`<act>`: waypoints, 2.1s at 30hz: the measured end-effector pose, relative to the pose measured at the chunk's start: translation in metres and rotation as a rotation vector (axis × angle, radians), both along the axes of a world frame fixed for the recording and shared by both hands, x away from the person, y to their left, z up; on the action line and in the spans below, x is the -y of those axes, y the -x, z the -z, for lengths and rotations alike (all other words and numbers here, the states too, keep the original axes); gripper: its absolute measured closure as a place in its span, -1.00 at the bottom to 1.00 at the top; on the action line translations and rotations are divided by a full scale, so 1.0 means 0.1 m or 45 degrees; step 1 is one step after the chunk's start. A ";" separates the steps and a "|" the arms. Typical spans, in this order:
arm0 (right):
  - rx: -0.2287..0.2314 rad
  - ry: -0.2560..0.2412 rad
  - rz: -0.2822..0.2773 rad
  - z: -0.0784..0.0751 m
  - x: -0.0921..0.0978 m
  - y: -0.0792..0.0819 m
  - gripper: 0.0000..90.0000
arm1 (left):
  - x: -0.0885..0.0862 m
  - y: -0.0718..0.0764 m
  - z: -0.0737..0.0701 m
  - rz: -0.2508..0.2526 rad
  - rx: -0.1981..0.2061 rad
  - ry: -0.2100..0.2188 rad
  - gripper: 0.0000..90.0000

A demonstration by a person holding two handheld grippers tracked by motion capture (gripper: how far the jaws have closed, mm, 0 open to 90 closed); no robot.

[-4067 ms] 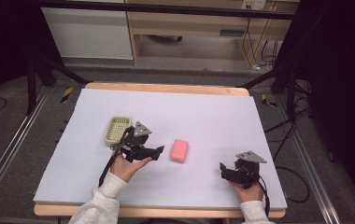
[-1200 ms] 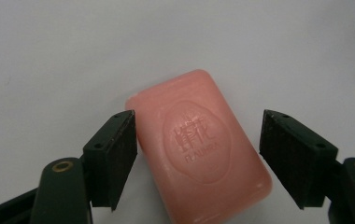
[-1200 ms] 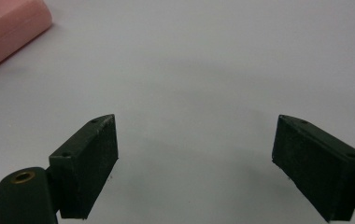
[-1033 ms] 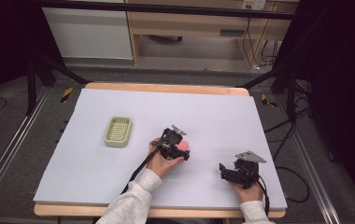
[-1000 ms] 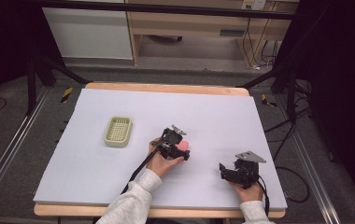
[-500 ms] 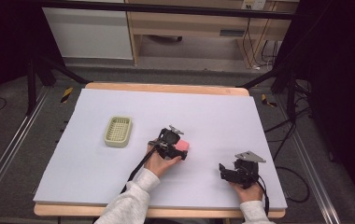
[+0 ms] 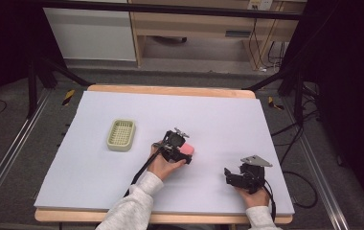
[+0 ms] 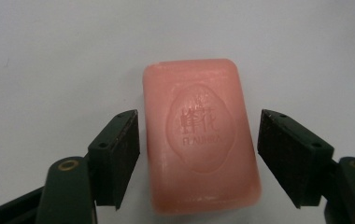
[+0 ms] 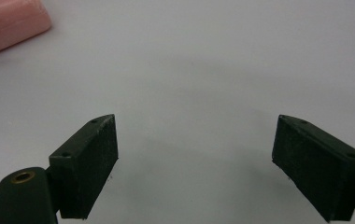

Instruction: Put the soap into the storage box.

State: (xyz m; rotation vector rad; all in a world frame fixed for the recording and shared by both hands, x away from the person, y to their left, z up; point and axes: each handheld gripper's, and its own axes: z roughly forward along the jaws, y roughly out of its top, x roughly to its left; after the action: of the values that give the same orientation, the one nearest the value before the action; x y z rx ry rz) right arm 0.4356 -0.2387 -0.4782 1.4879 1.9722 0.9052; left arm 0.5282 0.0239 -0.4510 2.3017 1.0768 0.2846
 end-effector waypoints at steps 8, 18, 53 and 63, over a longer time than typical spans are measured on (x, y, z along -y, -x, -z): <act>-0.006 -0.004 0.000 0.00 0.00 0.00 -0.68 | 0.05 -0.04 0.08 0.019 -0.023 -0.041 -0.33; -0.008 -0.004 -0.003 0.00 0.00 0.00 -0.68 | 0.07 -0.05 0.11 0.007 -0.026 -0.064 -0.23; -0.007 0.001 0.004 0.01 0.00 0.00 -0.68 | -0.38 0.06 -0.24 -0.013 0.016 0.009 -0.17; -0.006 0.007 0.007 0.01 0.01 0.00 -0.68 | -0.65 0.12 -0.37 -0.036 0.037 0.027 -0.17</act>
State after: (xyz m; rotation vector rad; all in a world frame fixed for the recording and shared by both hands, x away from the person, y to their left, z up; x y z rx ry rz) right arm 0.4359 -0.2397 -0.4788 1.4927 1.9720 0.8937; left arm 0.5159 0.0885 -0.4144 2.2588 1.0934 0.3149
